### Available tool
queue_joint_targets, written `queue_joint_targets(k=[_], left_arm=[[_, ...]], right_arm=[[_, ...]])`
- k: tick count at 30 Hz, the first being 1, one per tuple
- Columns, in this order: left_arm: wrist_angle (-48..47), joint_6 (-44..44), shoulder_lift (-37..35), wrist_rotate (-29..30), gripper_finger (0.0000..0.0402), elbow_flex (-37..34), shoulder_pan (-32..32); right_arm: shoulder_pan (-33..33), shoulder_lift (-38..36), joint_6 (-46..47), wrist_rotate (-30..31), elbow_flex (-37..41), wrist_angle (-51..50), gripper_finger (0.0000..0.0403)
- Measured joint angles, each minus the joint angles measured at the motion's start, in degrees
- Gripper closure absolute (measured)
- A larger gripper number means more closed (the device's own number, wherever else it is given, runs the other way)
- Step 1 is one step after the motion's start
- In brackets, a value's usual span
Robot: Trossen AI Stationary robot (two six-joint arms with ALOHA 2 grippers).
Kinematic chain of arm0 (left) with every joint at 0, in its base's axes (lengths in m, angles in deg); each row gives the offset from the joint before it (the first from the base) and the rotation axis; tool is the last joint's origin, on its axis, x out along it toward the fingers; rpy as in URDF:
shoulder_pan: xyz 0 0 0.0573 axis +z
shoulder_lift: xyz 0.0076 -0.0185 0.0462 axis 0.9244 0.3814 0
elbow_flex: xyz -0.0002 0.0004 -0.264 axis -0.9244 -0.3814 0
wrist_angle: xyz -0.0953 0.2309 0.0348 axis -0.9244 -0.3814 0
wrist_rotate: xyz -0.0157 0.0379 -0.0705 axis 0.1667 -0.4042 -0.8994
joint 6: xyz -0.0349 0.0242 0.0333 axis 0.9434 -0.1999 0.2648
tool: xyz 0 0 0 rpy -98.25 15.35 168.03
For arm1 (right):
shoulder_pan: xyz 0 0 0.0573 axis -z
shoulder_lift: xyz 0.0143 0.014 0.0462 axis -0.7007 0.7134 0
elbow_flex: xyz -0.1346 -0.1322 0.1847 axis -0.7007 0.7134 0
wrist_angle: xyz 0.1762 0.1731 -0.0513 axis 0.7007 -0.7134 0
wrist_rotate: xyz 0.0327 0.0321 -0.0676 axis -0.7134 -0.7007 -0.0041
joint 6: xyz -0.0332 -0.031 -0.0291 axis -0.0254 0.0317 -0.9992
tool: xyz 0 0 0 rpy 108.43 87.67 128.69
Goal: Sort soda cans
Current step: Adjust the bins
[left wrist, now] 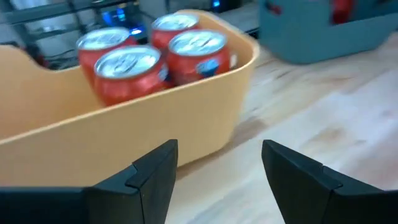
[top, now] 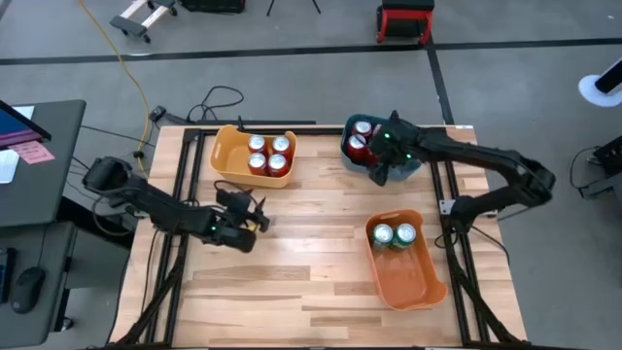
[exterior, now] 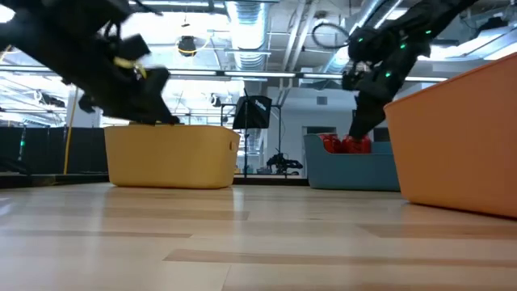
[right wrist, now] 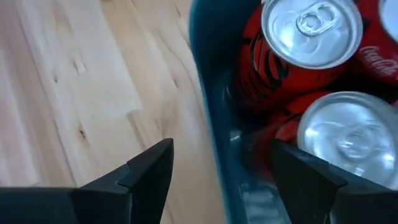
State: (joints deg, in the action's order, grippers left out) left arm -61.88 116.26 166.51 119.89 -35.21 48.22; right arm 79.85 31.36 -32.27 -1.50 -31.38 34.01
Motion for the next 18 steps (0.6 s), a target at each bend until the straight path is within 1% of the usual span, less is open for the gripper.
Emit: queue_joint_targets(k=[3, 7, 10, 18], left_arm=[[0.02, -2.06, -3.46, 0.19, 0.0174, 0.02, -1.68], [0.01, -3.19, -6.16, 0.41, 0.0174, 0.02, -3.1], [-0.23, -3.19, -6.35, 0.66, 0.0174, 0.02, -3.78], [-0.42, -3.21, -6.17, 0.92, 0.0174, 0.02, -3.82]], right_arm=[[0.39, 3.81, -0.73, -0.94, -2.47, -2.99, 0.0123], [-0.7, 6.35, -1.21, -1.0, -4.62, -3.8, 0.0137], [-1.39, 7.45, -1.94, -0.92, -5.0, -3.74, 0.0159], [-1.46, 11.03, -3.19, -0.65, -5.27, -3.08, 0.0237]])
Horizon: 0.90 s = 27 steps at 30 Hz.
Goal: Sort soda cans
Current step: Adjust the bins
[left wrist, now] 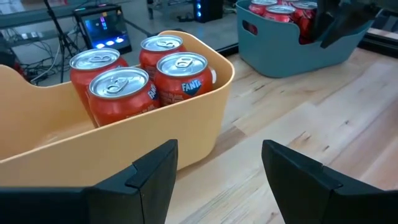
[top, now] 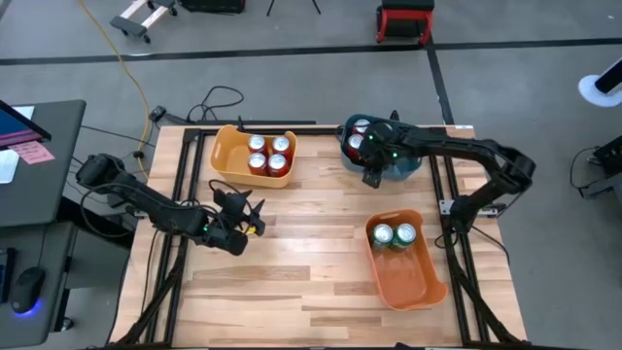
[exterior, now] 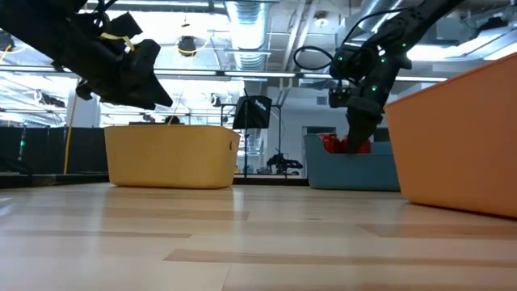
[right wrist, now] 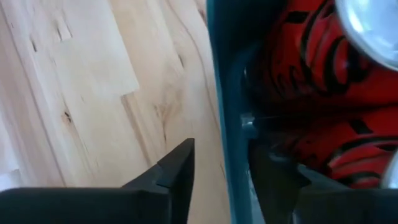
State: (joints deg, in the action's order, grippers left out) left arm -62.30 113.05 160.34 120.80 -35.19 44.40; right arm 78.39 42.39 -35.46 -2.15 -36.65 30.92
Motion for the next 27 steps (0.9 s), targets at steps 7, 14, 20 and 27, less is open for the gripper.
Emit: queue_joint_targets(k=[7, 14, 20, 27], left_arm=[[0.0, 0.02, 0.0, 0.04, 0.0174, 0.0, 0.0], [0.0, 0.02, 0.0, 0.05, 0.0174, 0.0, 0.0], [0.04, 0.17, 0.0, 0.04, 0.0174, 0.0, 0.0], [0.04, 0.38, 0.0, 0.02, 0.0174, 0.0, 0.0]], right_arm=[[-0.06, 0.21, -1.27, 0.0, 0.02, -0.9, 0.0296], [-0.44, 0.22, -3.03, 0.21, -0.09, -4.48, 0.0391], [-1.48, -0.68, -3.45, 0.33, -0.04, -7.12, 0.0394], [-3.77, -2.32, -4.97, 0.28, 0.09, -12.02, 0.0401]])
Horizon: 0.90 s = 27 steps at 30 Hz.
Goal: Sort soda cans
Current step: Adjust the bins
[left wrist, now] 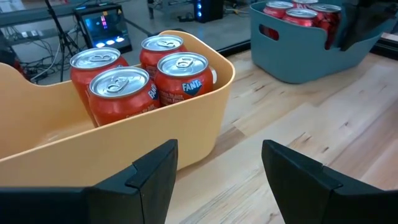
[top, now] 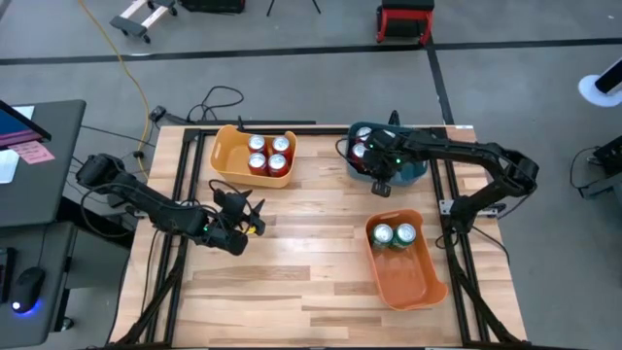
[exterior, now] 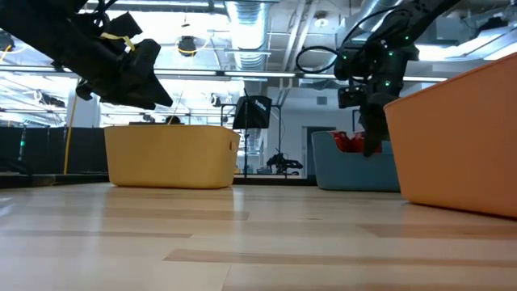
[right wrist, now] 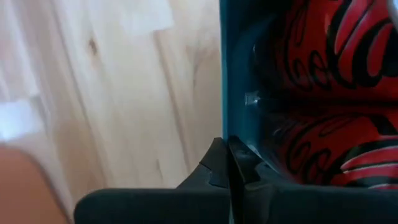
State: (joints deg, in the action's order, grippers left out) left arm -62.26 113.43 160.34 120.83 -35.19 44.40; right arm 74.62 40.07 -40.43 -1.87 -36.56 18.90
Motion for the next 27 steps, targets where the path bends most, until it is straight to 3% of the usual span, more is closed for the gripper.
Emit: queue_joint_targets(k=[6, 11, 20, 27], left_arm=[[0.02, 0.32, 0.0, -0.02, 0.0174, 0.0, 0.0], [0.0, 0.3, 0.0, -0.33, 0.0174, 0.0, 0.0], [0.0, 0.14, 0.02, -0.76, 0.0174, 0.0, -0.02], [0.03, 0.14, 0.02, -2.41, 0.0174, 0.0, -0.84]], right_arm=[[-1.76, -0.16, -0.22, 0.06, 0.0, -2.6, 0.0402], [-2.58, -2.38, 1.67, 4.8, 0.31, -1.57, 0.0381], [-4.47, -15.16, 3.39, 6.93, 0.13, 2.14, 0.0299], [-9.6, -22.76, 13.82, 2.98, 0.1, -5.48, 0.0276]])
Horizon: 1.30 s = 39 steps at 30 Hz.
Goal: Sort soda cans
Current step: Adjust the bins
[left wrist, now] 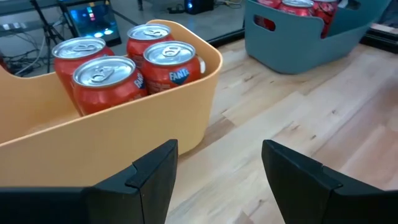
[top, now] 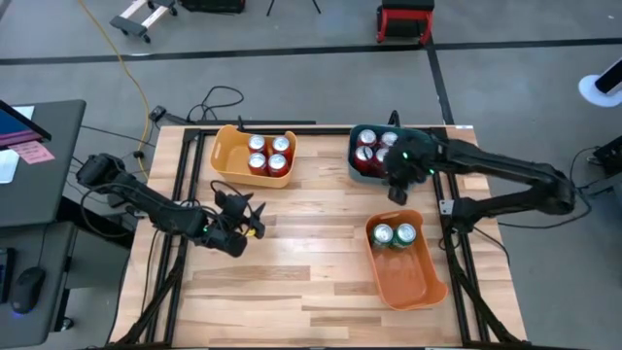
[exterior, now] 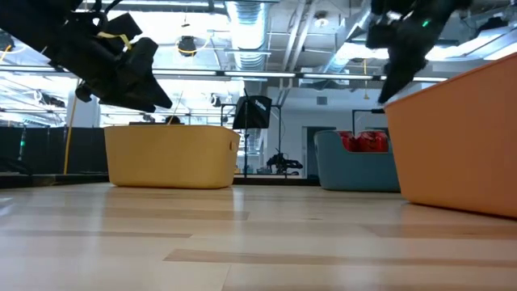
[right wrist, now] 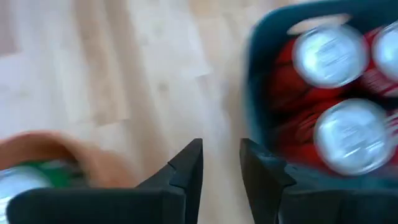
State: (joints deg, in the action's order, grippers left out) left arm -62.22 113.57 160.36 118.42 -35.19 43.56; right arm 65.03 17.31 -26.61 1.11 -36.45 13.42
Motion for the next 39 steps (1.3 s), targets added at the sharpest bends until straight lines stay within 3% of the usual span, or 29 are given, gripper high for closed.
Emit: queue_joint_targets(k=[5, 11, 15, 19, 30, 39], left_arm=[[-0.01, -0.02, 0.0, -0.06, 0.0174, 0.0, -1.27], [-0.02, -0.79, 0.0, 0.0, 0.0174, 0.0, -2.46], [-0.01, -1.3, 0.0, 0.03, 0.0174, 0.0, -2.7], [-0.01, -1.31, 0.0, 0.12, 0.0174, 0.0, -2.7], [0.81, -1.24, 0.0, 0.22, 0.0174, 0.0, -2.7], [1.74, -1.27, 0.0, 0.25, 0.0174, 0.0, -2.7]], right_arm=[[-9.74, -5.09, 10.55, -0.35, -0.02, -7.61, 0.0299], [-28.01, -9.15, 25.24, 0.57, -0.02, -11.3, 0.0355], [-41.1, -9.11, 34.99, 3.53, -0.1, -15.87, 0.0394], [-50.46, -6.99, 46.26, 5.92, 0.41, -19.88, 0.0396], [-67.13, 1.4, 70.86, -0.79, 6.92, -22.47, 0.0402], [-71.82, 3.28, 77.45, -2.85, 11.17, -12.75, 0.0402]])
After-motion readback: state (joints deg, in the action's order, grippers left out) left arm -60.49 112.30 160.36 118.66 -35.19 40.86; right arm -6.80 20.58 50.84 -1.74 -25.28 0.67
